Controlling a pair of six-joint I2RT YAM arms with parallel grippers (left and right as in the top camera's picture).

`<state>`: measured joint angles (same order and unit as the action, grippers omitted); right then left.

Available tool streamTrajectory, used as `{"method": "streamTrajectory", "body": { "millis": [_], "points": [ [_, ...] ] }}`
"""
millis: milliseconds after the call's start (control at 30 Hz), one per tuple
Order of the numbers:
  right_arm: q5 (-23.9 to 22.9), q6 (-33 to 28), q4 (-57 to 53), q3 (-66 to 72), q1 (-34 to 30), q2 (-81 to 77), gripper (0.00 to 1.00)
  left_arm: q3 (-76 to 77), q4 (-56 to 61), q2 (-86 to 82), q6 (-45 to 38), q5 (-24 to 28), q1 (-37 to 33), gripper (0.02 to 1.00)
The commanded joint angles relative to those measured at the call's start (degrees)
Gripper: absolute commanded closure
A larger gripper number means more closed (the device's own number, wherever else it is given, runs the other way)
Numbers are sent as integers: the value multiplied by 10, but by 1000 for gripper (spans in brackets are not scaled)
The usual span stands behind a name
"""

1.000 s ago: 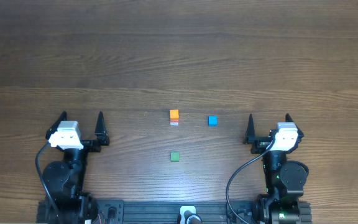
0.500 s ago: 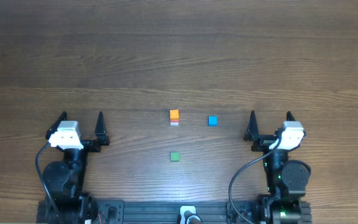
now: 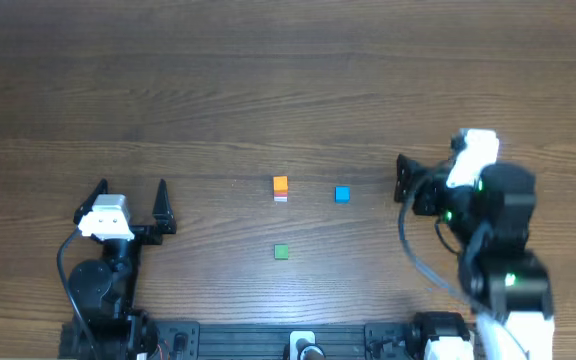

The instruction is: Stack Cubes

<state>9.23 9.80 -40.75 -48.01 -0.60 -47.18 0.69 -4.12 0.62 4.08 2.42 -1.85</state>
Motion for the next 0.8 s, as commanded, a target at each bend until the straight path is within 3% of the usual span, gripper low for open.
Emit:
{"method": "streamTrajectory", "body": {
  "millis": [33,400,567,800],
  "points": [
    [14,27,-80,-83,56,-76,7,-4,-1,-5,-7,6,-3,18],
    [-35,167,-123,-133,309,-223,9,-3,-1,-5,-7,6,-3,18],
    [-92,262,-145,-136,421,-277,9,-4,-1,-5,-7,6,-3,20],
    [-122,343,-152,-136,520,-319,7,-4,-1,-5,-7,6,-3,18]
  ]
}}
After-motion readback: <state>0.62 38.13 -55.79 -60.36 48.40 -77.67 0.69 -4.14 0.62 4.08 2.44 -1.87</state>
